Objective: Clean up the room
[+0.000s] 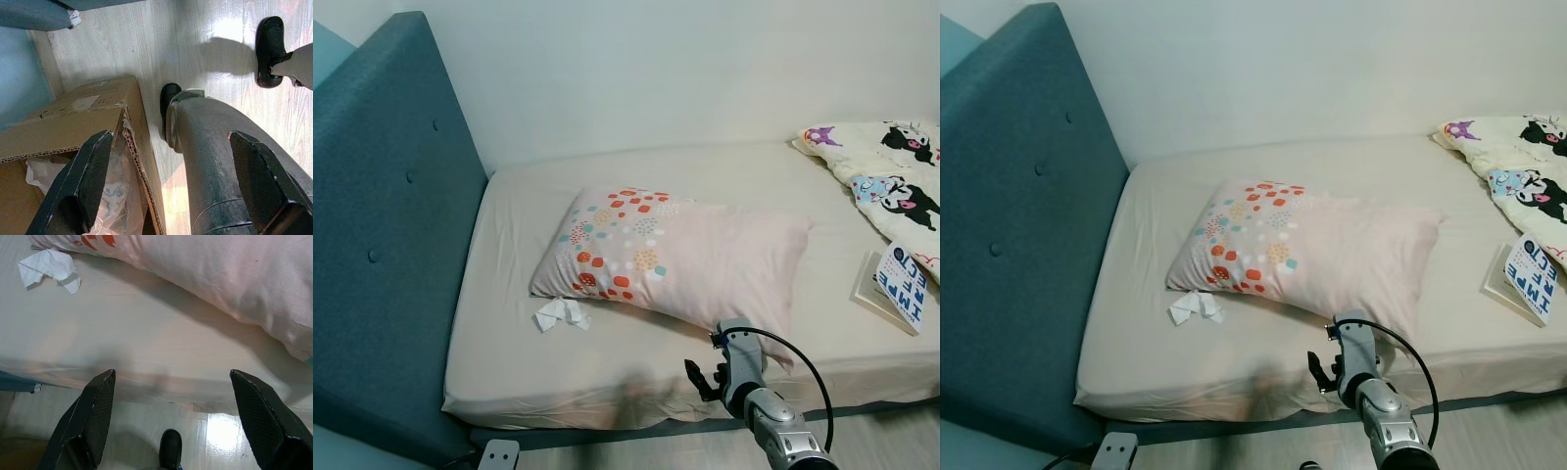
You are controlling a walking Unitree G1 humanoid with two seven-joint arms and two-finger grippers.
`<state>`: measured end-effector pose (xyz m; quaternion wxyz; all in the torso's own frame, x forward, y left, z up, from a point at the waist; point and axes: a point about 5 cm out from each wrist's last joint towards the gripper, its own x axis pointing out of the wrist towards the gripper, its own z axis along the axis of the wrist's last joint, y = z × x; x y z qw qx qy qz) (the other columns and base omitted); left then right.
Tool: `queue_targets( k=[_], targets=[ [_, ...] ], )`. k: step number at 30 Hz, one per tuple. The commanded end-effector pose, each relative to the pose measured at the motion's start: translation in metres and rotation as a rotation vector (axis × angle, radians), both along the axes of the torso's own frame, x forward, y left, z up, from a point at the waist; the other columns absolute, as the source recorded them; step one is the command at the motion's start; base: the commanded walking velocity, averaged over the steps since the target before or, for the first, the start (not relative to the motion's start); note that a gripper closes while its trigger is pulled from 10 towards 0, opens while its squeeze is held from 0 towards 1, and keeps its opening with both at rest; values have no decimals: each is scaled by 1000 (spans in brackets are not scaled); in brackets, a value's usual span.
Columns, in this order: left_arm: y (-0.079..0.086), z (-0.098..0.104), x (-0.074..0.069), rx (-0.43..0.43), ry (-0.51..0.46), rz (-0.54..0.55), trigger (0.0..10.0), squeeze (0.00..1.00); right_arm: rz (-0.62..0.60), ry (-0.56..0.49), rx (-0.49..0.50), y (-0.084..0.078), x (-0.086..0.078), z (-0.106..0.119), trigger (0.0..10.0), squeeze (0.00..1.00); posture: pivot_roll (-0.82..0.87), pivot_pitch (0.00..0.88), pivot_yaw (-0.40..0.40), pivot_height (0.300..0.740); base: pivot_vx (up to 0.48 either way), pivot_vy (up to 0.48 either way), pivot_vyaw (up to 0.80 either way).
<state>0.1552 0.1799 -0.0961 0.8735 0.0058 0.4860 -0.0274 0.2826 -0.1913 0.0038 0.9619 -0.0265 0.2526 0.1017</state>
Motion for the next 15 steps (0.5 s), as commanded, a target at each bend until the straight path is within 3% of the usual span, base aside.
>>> queue_targets(
  k=[1,15],
  targets=[
    [1,-6,-14,2,53,-8,10000,0,-2,25,-1,1,-3,-4,10000,0,-114,173,-9,740,0,0,0],
    [-1,-7,-18,3,63,-15,10000,0,9,33,-3,1,-4,-6,10000,0,-112,153,-17,740,0,0,0]
  ],
)
